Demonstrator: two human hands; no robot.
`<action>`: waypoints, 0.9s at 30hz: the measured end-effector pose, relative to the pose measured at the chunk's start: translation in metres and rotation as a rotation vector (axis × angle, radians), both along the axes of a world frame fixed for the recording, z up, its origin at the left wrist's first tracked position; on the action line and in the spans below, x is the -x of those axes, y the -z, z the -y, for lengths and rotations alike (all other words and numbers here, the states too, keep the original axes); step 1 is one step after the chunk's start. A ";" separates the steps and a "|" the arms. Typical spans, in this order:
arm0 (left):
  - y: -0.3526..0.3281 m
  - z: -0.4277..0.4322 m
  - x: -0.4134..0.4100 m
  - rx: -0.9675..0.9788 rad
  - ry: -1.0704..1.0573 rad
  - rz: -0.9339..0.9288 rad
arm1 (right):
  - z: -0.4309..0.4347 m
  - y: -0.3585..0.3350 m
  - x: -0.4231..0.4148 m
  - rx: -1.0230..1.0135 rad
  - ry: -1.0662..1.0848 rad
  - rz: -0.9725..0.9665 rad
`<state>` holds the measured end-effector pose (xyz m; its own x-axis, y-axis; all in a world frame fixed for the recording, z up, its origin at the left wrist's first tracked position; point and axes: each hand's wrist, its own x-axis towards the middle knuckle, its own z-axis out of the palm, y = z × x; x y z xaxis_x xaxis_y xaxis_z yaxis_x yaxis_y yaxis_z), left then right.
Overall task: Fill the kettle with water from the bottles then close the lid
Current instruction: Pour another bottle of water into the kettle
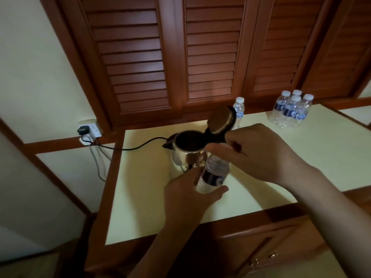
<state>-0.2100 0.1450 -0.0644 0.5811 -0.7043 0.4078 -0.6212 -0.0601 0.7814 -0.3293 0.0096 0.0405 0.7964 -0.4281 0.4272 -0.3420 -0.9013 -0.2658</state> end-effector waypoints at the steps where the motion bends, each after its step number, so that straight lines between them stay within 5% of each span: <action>1: -0.001 -0.006 -0.007 0.003 -0.021 0.050 | -0.005 -0.002 -0.006 -0.001 -0.015 -0.022; 11: 0.002 -0.035 -0.041 -0.030 -0.045 -0.031 | -0.016 -0.023 -0.036 -0.066 -0.266 -0.340; 18: 0.008 -0.030 -0.044 -0.021 0.008 -0.108 | -0.007 -0.022 -0.040 -0.041 -0.449 -0.300; 27: 0.004 -0.020 -0.043 -0.008 -0.055 -0.032 | -0.006 -0.020 -0.050 0.085 -0.312 -0.218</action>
